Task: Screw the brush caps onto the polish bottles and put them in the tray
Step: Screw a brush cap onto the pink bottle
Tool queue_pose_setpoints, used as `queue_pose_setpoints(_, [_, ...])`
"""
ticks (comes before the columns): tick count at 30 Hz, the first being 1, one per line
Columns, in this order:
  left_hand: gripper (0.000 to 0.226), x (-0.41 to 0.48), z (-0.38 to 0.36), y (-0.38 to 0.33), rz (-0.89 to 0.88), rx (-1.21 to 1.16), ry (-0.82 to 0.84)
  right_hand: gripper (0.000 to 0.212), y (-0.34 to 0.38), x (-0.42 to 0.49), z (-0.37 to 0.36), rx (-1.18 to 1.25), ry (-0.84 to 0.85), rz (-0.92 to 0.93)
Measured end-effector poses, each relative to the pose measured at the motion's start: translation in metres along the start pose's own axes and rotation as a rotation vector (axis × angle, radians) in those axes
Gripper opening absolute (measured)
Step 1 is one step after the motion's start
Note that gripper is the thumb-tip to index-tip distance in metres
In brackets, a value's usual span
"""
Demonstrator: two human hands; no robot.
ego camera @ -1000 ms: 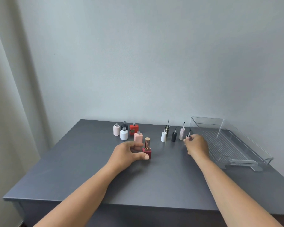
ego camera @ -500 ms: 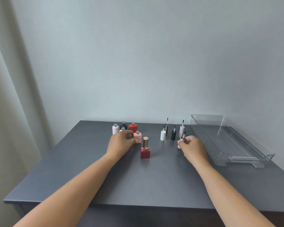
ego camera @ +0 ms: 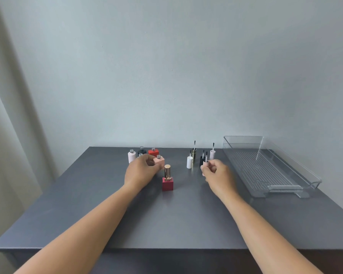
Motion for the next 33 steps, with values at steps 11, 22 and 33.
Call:
queue_pose_setpoints(11, [0.031, -0.008, 0.014, -0.019, 0.027, -0.570, 0.072, 0.020, 0.048, 0.007, -0.009, 0.474, 0.088, 0.007])
queue_pose_setpoints(22, [0.028, 0.010, 0.033, -0.026, 0.006, -0.631, -0.024, 0.007, 0.079, 0.019, -0.016, 0.540, 0.133, 0.152])
queue_pose_setpoints(33, [0.030, 0.012, 0.025, -0.017, 0.015, -0.668, -0.029, 0.009, 0.077, 0.026, -0.034, 0.453, 0.093, 0.175])
Point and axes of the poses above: each hand's wrist, its own x-axis towards the middle knuckle, its own z-axis out of the back of the hand, y = z × x, the point moved 2 cm from there along x, towards the middle knuckle, and after that the axes turned 2 degrees about -y, right-handed, at the moved point
